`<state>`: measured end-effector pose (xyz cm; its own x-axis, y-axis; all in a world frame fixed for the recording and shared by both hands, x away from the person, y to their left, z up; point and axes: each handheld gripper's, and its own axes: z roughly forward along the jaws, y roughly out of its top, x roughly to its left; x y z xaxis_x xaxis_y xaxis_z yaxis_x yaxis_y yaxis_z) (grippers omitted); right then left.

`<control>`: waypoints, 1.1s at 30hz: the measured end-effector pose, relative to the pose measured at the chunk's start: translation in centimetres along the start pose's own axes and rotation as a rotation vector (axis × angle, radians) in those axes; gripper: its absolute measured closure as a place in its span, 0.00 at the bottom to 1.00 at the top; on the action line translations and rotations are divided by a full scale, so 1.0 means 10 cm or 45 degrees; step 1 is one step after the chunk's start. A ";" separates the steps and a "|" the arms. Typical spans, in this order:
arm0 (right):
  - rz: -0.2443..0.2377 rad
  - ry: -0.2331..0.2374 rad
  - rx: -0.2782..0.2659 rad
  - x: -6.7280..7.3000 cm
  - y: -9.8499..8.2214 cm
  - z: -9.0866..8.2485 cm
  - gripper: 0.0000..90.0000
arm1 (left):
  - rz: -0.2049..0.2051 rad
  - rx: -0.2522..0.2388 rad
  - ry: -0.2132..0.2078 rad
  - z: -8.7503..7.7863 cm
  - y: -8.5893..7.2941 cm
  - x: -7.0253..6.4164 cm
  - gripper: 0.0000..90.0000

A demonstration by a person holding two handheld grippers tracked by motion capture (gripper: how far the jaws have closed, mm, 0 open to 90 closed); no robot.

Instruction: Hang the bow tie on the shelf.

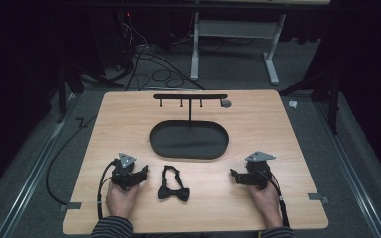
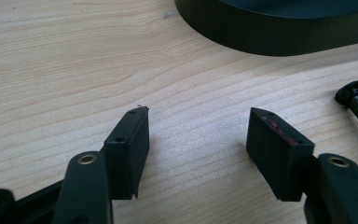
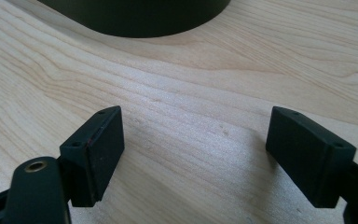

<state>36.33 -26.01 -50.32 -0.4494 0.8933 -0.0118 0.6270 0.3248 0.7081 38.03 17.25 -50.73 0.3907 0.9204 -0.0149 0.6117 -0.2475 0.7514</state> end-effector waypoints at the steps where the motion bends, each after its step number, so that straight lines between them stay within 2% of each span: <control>1: 0.000 0.000 0.000 0.00 0.00 0.00 0.23 | 0.000 0.000 0.000 0.00 0.00 0.00 0.44; 25: 0.000 0.000 -0.001 0.00 0.00 0.00 0.23 | -0.002 0.002 -0.005 0.00 0.00 0.00 0.43; 33: 0.000 0.000 -0.002 0.00 0.00 0.00 0.23 | -0.010 0.003 0.009 0.00 0.00 0.00 0.45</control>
<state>36.34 -26.01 -50.32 -0.4495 0.8932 -0.0119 0.6261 0.3245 0.7090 38.01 17.23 -50.69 0.3806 0.9246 -0.0161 0.6162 -0.2406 0.7499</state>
